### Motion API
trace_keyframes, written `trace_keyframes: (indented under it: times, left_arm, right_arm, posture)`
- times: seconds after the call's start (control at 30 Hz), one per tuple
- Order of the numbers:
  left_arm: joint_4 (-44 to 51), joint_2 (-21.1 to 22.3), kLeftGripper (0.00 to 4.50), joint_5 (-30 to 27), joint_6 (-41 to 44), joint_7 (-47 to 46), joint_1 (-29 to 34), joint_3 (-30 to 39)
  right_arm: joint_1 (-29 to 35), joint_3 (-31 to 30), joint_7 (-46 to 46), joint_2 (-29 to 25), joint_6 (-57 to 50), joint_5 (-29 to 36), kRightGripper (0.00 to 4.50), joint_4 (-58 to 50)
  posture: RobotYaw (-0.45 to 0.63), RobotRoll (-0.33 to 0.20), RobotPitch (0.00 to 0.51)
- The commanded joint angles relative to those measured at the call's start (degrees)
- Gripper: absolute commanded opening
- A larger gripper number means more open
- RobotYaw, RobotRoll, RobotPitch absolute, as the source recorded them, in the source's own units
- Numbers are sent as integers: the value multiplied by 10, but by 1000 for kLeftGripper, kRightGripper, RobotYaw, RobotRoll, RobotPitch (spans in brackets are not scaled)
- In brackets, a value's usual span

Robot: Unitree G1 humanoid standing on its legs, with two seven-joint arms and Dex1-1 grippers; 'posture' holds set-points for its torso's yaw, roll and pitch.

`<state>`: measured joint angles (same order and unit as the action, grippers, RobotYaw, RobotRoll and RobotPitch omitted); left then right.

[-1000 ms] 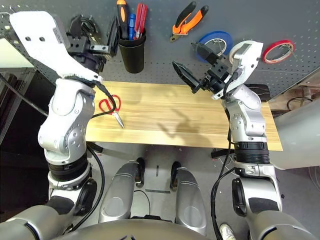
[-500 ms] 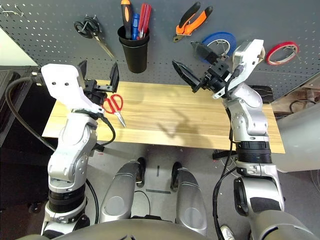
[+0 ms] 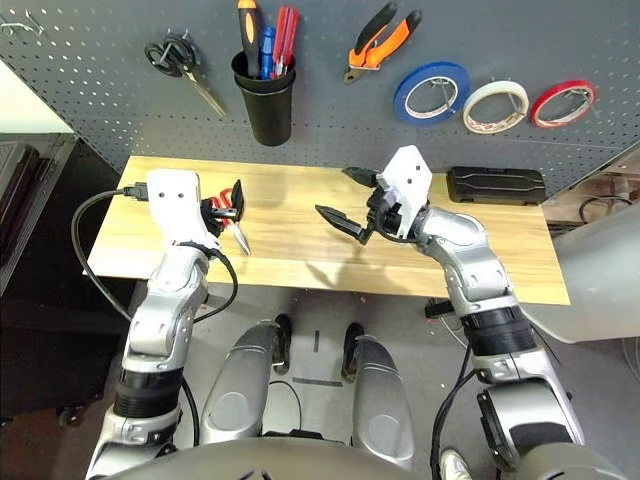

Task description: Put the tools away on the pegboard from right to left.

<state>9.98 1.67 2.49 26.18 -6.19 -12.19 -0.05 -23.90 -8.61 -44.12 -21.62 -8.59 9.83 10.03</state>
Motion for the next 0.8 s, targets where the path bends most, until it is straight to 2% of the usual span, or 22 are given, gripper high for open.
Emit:
trace_keyframes:
  times: [0.03,0.33,0.8]
  left_arm:
    - [-57,8,4436,6,3,-8,-14,17]
    - [-211,31,4436,4,-10,-47,-75,74]
    - [-403,42,4436,-1,-50,-78,-163,98]
  right_arm:
    - [-6,-15,11,9,6,-26,4500,28]
    - [-15,-44,35,37,10,-72,4500,71]
    - [-25,-57,65,73,12,-116,4500,108]
  posture:
    - [230,0,278]
    - [224,0,293]
    - [207,0,325]
